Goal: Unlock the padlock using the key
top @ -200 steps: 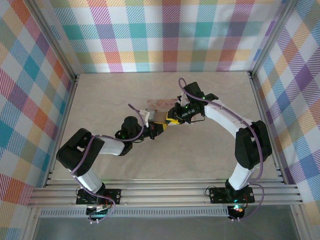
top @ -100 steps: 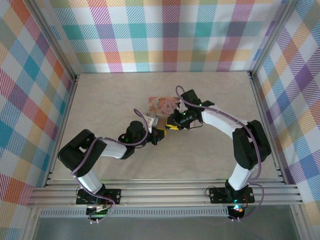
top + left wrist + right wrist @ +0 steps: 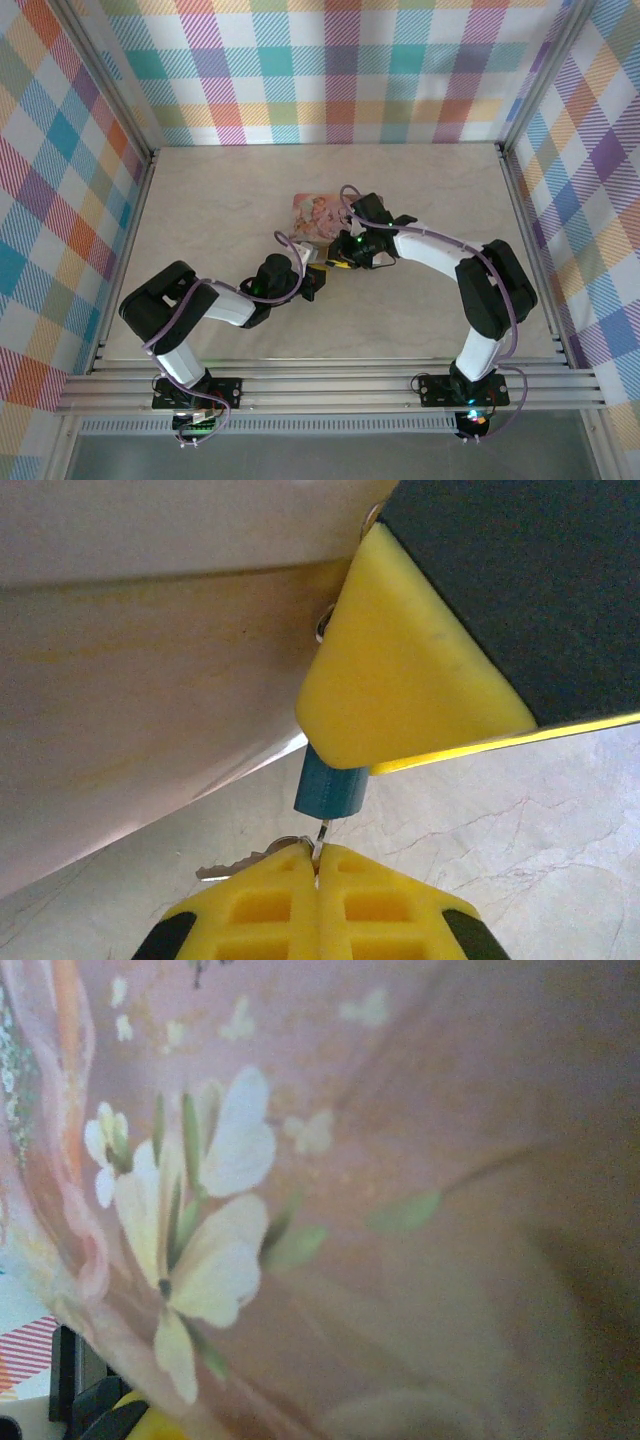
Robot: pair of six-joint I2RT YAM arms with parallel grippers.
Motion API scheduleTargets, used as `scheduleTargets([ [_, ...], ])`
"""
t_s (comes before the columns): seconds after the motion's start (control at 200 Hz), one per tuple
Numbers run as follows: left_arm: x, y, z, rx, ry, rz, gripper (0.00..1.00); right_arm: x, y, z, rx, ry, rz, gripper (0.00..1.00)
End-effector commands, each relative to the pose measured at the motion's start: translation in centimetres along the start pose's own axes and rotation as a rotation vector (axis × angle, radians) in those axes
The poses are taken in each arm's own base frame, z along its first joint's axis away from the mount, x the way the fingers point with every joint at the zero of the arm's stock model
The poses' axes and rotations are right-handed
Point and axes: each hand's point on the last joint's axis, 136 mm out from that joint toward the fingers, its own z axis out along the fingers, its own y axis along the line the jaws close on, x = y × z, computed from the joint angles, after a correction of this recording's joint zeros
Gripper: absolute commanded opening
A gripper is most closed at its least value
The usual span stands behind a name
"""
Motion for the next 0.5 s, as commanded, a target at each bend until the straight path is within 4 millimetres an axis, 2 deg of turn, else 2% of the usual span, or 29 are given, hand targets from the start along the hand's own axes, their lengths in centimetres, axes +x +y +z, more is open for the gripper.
scheduleTargets([
  [0.0, 2.5, 0.1, 0.1, -0.003, 0.051, 0.014, 0.00, 3.1, -0.5, 1.6, -0.036, 0.144, 0.103, 0.07],
  [0.215, 3.8, 1.1, 0.1, -0.039, 0.067, 0.006, 0.00, 3.5, -1.5, 2.2, -0.021, 0.145, 0.123, 0.13],
  [0.495, 5.2, 1.0, 0.4, -0.071, 0.090, 0.065, 0.00, 3.6, -1.4, 2.3, -0.028, 0.137, 0.127, 0.28],
])
